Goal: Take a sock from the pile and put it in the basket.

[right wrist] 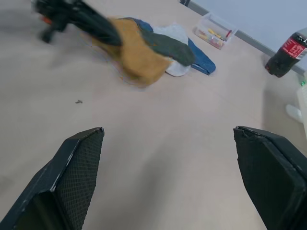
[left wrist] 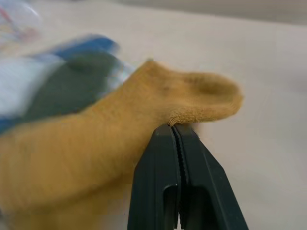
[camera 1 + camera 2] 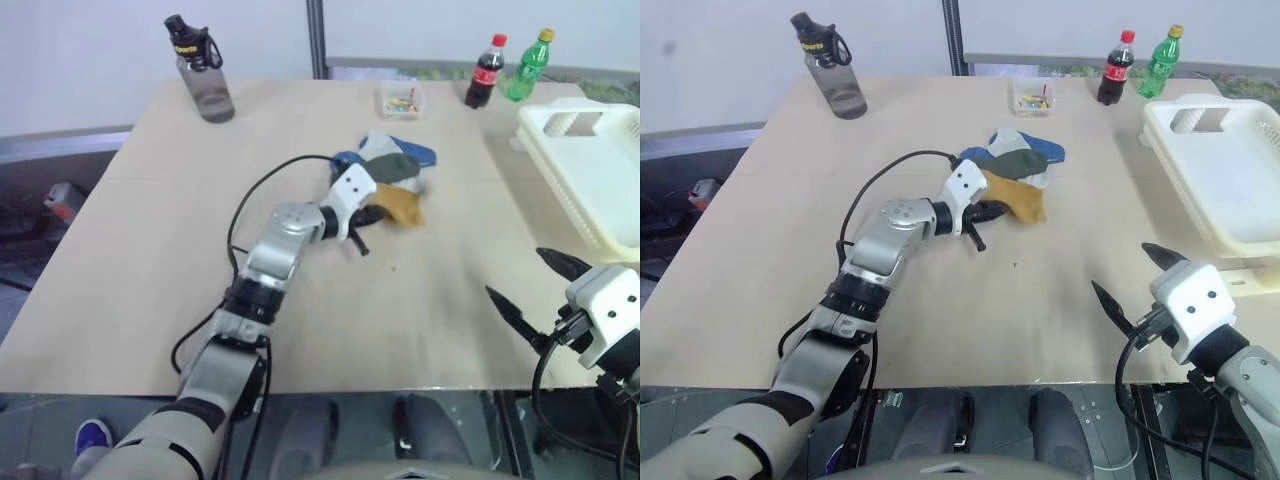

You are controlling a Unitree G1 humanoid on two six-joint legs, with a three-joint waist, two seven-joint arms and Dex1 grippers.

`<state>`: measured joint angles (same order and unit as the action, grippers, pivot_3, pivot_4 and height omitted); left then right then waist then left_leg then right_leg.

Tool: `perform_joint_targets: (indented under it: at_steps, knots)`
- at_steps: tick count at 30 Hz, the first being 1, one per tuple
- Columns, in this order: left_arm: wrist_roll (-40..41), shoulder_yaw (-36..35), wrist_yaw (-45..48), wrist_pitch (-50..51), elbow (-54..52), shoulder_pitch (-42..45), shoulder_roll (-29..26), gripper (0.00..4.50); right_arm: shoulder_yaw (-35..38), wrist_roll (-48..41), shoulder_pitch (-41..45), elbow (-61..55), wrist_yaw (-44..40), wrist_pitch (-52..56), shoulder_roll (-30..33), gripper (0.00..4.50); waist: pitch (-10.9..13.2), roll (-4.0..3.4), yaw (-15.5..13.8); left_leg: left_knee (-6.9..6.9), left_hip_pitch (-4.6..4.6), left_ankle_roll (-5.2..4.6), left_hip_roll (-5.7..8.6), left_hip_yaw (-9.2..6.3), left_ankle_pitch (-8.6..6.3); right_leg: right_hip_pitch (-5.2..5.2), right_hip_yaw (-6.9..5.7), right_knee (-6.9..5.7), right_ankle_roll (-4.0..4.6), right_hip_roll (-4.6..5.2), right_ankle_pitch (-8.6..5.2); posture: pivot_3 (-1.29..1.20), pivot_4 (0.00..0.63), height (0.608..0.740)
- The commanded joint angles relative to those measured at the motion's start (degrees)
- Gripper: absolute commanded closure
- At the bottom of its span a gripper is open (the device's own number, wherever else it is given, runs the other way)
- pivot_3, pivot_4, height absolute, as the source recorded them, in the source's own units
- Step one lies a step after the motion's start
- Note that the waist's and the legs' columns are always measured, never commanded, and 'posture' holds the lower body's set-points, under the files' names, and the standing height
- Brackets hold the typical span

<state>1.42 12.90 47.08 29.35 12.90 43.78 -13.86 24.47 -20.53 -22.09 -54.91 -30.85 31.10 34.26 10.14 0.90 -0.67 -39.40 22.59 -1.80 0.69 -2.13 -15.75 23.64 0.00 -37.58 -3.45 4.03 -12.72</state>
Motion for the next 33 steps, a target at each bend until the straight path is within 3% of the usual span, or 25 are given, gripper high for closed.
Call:
perform_joint_targets:
  at_steps: [1, 8, 14, 17, 20, 24, 29, 33]
  knots:
    - [7.49, 3.76, 5.29, 18.20, -16.49, -2.53, -1.23, 4.44, 0.05, 0.05, 0.05, -0.97, 0.44, -0.89, -0.08, 0.00, -0.01, -0.01, -0.11, -0.01, -0.01, 0.00, 0.00, -0.01, 0.00, -0.02, -0.01, -0.01, 0.00, 0.00, 0.00, 0.00, 0.150, 0.740]
    - [15.56, 6.08, 5.33, 33.29, -21.06, -0.49, 1.95, 4.44, 0.61, 0.27, -2.20, -2.28, 0.82, -0.91, -0.85, 0.00, -0.01, -0.02, -0.08, -0.01, -0.04, 0.00, 0.00, 0.00, 0.00, -0.01, 0.00, -0.03, 0.01, -0.02, -0.01, 0.00, 0.150, 0.740]
    - [14.75, 12.64, 5.07, 30.15, -12.14, 4.06, 7.09, 4.44, 1.81, -1.56, -5.28, -2.92, 0.92, 1.70, -1.28, 0.00, -0.01, -0.02, -0.10, -0.02, -0.05, -0.01, 0.02, 0.04, 0.00, -0.03, 0.03, -0.01, 0.00, -0.01, -0.01, 0.00, 0.150, 0.740]
    - [15.65, 15.85, 8.31, 28.78, -11.32, 4.61, 6.46, 4.44, 2.25, -3.63, -5.96, -3.14, 1.69, 5.05, -1.54, 0.00, -0.02, -0.03, 0.13, 0.00, -0.04, -0.01, 0.01, 0.04, -0.01, -0.03, 0.03, 0.03, 0.01, -0.02, -0.02, 0.00, 0.150, 0.740]
    - [17.54, 15.04, 10.81, 29.65, -13.07, 4.60, 3.45, 3.64, 3.05, -6.44, -6.24, -3.46, 2.42, 8.72, -1.61, 0.00, -0.02, -0.04, 0.50, 0.03, -0.05, -0.02, -0.03, 0.10, -0.01, 0.01, 0.11, 0.02, 0.02, -0.02, -0.02, 0.00, 0.150, 0.740]
    - [22.39, 9.30, 14.23, 29.04, -16.85, 4.25, -1.50, 1.83, 1.61, -7.21, -4.04, -1.41, 3.18, 11.19, -0.39, 0.00, -0.02, -0.06, 0.92, 0.03, -0.08, -0.02, -0.15, 0.10, -0.01, 0.01, 0.11, 0.01, 0.04, -0.06, -0.04, 0.00, 0.150, 0.740]
    - [22.37, 2.32, 13.74, 18.60, -18.89, -0.05, -6.65, 1.83, -5.54, -4.39, 3.82, 6.57, 5.14, 14.23, 1.79, 0.00, -0.03, -0.07, 1.13, 0.03, -0.14, -0.02, -0.22, 0.20, -0.01, -0.02, 0.21, 0.06, 0.03, -0.05, -0.03, 0.00, 0.150, 0.740]
    - [16.49, 2.50, 9.34, 9.12, -14.42, -4.51, -7.81, 1.83, -9.80, -3.44, 10.04, 12.59, 6.20, 15.34, 1.53, 0.00, -0.04, -0.07, 1.02, 0.07, -0.09, -0.01, -0.19, 0.20, -0.01, -0.01, 0.20, 0.19, 0.03, -0.06, -0.02, 0.00, 0.150, 0.740]
